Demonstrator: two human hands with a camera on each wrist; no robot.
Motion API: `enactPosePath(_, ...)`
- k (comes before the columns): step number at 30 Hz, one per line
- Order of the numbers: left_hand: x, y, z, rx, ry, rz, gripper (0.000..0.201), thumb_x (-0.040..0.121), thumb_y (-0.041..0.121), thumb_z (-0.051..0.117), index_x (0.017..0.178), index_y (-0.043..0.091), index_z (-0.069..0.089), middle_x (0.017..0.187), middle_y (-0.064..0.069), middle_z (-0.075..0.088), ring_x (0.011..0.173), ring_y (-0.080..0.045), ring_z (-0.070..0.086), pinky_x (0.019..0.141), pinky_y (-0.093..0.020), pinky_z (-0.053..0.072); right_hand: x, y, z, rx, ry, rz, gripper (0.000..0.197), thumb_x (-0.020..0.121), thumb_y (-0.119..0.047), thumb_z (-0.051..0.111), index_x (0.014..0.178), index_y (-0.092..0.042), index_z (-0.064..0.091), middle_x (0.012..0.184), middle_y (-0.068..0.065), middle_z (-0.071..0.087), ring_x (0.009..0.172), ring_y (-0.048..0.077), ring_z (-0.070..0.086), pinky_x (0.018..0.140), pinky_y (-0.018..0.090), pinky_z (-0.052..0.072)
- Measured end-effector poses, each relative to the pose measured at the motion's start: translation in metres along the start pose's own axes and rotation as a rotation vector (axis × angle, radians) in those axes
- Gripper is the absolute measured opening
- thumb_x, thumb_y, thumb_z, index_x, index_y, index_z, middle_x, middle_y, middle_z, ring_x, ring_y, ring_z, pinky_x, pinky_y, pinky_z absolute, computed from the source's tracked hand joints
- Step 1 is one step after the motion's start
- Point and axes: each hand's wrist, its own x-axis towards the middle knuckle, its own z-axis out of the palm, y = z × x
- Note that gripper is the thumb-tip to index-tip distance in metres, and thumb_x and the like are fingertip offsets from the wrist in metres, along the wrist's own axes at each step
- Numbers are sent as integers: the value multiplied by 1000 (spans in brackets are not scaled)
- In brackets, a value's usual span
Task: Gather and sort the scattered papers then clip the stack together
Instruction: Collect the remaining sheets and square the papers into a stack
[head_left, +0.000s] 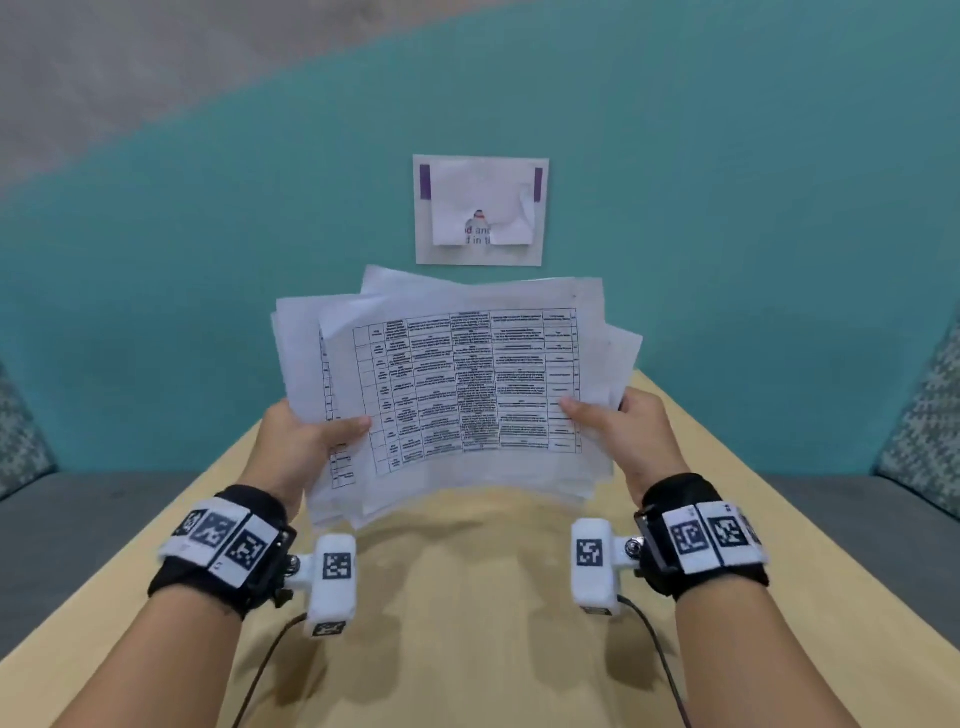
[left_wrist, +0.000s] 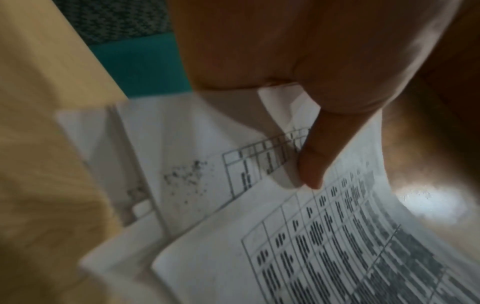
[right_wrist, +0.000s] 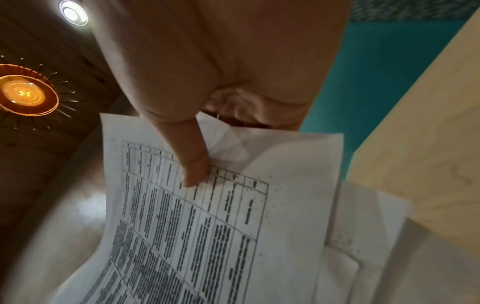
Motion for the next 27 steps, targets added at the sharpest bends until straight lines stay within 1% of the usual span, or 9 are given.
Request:
enactPosePath(2, 1, -5, 0, -12, 1, -28, 39, 80, -11, 77, 114, 9, 75, 107, -6, 82, 100, -26, 78, 92, -43, 59, 1, 1, 1, 16, 8, 11, 19, 82, -1, 78, 96, -14, 77, 96, 1, 80, 92, 21, 75, 82, 33, 58)
enactPosePath(4, -1, -10, -1, 9, -27, -67, 40, 79, -11, 77, 114, 8, 74, 109, -8, 81, 104, -30, 77, 95, -46, 58, -1, 4, 0, 12, 3, 53, 24, 81, 2, 76, 102, -11, 76, 99, 2, 80, 94, 22, 75, 78, 33, 57)
enactPosePath(7, -5, -13, -2, 10, -44, -101, 40, 80, -13, 74, 114, 7, 73, 111, -10, 81, 106, -33, 76, 98, -50, 57, -4, 8, -1, 8, -6, 98, 23, 83, 3, 73, 101, -11, 75, 101, 2, 79, 95, 22, 74, 73, 32, 55)
enactPosePath(9, -5, -13, -2, -4, -56, -108, 41, 81, -14, 72, 116, 6, 72, 113, -12, 80, 106, -34, 76, 99, -51, 57, -3, 10, 0, 12, -2, 113, 23, 84, 2, 72, 102, -11, 75, 104, 3, 79, 97, 23, 73, 75, 33, 55)
enactPosePath(12, -6, -11, 0, -19, -69, -99, 43, 81, -12, 72, 121, 6, 70, 114, -11, 80, 106, -34, 76, 94, -48, 58, -3, 10, 3, 9, 3, 110, 22, 86, 2, 70, 103, -12, 75, 104, 2, 79, 98, 23, 73, 80, 36, 57)
enactPosePath(15, -5, -9, 2, -58, -21, -73, 42, 81, -15, 72, 119, 4, 70, 111, -11, 81, 102, -32, 77, 83, -41, 60, -4, 5, 5, 0, 22, 61, 22, 89, 3, 68, 99, -15, 75, 98, -2, 79, 93, 19, 74, 82, 36, 58)
enactPosePath(20, 2, -2, 1, -57, 12, -15, 46, 74, -26, 66, 108, 5, 70, 103, -9, 82, 98, -32, 77, 84, -45, 60, -2, -7, 4, 33, 49, -25, 24, 86, 5, 69, 102, -12, 75, 101, 2, 79, 91, 19, 75, 78, 34, 58)
enactPosePath(23, 1, -2, 0, -19, -22, -20, 47, 74, -22, 68, 112, 6, 68, 103, -9, 81, 98, -33, 76, 79, -43, 60, -3, -5, 1, 14, 33, 4, 28, 81, 8, 69, 102, -10, 73, 100, 3, 79, 91, 22, 75, 76, 35, 57)
enactPosePath(27, -3, -8, 3, 11, -52, -61, 46, 77, -16, 73, 116, 8, 69, 110, -10, 81, 104, -36, 75, 88, -47, 59, -5, 9, 0, -5, 35, 92, 29, 80, 9, 67, 101, -10, 72, 101, 5, 79, 99, 28, 72, 85, 41, 57)
